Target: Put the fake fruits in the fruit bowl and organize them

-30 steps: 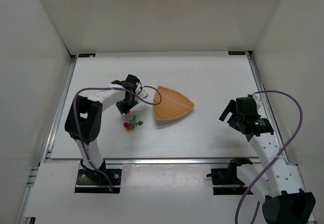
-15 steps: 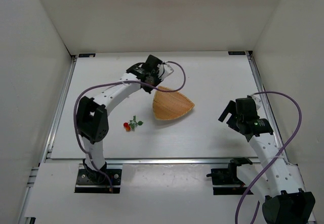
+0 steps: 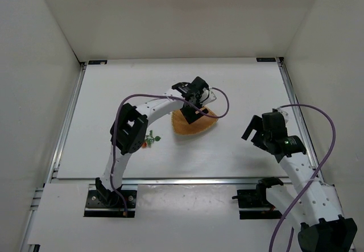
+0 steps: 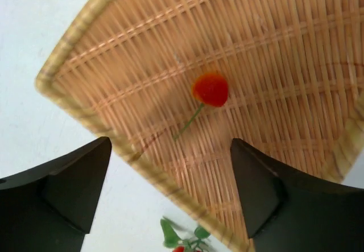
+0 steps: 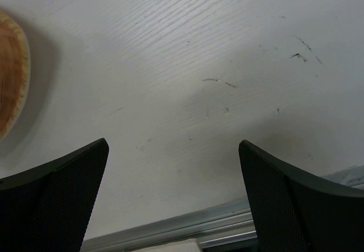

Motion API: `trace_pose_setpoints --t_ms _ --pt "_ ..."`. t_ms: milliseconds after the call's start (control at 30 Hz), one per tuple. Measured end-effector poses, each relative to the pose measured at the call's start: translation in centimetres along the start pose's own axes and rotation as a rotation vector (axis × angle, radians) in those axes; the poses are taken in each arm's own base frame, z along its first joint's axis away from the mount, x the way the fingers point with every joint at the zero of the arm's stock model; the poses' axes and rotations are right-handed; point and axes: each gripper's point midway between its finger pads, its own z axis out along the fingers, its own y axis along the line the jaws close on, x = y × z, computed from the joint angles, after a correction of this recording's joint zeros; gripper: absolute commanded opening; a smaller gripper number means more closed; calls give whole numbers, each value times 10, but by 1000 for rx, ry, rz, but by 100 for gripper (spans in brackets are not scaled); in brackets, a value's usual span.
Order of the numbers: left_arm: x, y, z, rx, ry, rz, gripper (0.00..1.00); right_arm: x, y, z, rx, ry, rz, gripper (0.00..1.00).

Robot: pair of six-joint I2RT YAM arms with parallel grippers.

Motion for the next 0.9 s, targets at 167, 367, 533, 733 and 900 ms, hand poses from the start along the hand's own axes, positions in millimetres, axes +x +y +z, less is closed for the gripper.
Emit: trace_pose_setpoints --t_ms 167,367,533,733,900 --pt "-5 19 -35 -30 -56 -67 100 11 29 -5 -107 10 -106 97" --pt "48 123 -125 -174 -171 -356 100 58 112 -3 -236 160 -370 97" --pt "179 202 -189 -397 -138 -675 100 85 249 1 -350 241 -427 97" --pt "261 169 -192 -386 -44 -818 100 124 386 4 -482 314 -362 96" --pt "298 143 -182 -342 4 -905 100 164 437 13 -525 385 -370 93"
